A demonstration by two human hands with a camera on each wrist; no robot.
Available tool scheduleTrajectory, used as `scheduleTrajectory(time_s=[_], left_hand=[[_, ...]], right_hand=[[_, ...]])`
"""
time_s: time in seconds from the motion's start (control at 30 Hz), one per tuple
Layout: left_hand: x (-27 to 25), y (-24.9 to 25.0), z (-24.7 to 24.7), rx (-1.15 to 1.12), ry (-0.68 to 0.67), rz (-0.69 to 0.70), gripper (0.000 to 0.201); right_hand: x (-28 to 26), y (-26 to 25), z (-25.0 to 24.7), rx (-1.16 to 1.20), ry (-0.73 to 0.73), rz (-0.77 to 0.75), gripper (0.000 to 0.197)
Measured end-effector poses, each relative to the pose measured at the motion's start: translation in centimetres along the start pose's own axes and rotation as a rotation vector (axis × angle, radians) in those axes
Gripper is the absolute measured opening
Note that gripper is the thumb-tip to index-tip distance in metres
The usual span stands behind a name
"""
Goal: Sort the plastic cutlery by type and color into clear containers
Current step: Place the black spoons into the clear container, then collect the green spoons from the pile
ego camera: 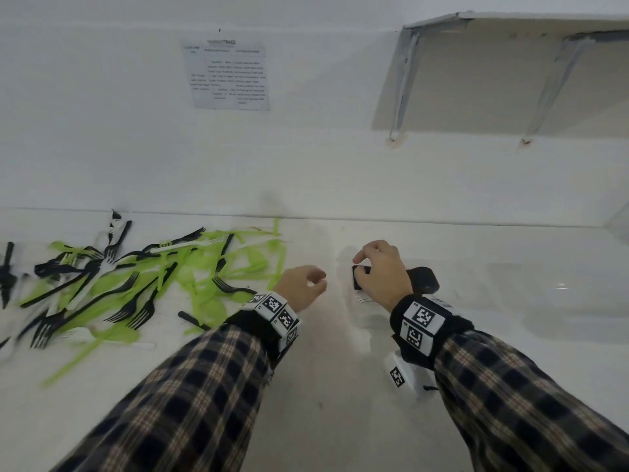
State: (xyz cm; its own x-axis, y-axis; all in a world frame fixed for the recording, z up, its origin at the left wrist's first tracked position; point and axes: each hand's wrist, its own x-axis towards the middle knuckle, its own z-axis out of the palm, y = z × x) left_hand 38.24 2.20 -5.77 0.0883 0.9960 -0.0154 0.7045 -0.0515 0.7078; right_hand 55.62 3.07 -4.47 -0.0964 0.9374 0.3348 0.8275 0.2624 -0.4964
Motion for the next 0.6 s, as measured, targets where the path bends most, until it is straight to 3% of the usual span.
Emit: scheduleTrajectory(time_s=[0.1,0.27,0.37,0.43,0.6], left_hand=[[-0.8,-2.0,-4.0,0.295,0.091,-0.092,0.016],[-2.3,-5.3,-7.8,0.740,-0.160,-0.170,0.031],[-2.6,-7.2,-8.0,0.789,-0.298,-0.138,0.037],[-2.9,-7.9,-7.9,0.785,-0.322,-0.117,0.036],[-2.8,-8.9,-8.0,0.739,-0.317,-0.057,0.019]], right_hand=[[0.5,-2.4,1.5,-0.041,0.012,-0.079,0.016],[1.7,-5.9,4.7,-0.030,0.002,-0.287,0.019],[2.7,-6.8,6.9,-0.083,-0.289,-0.174,0.037],[3.3,-7.3,8.1,-0.126,-0.482,-0.117,0.050],[4.1,-8.4,9.9,-0.307,-0.702,-0.126,0.065]])
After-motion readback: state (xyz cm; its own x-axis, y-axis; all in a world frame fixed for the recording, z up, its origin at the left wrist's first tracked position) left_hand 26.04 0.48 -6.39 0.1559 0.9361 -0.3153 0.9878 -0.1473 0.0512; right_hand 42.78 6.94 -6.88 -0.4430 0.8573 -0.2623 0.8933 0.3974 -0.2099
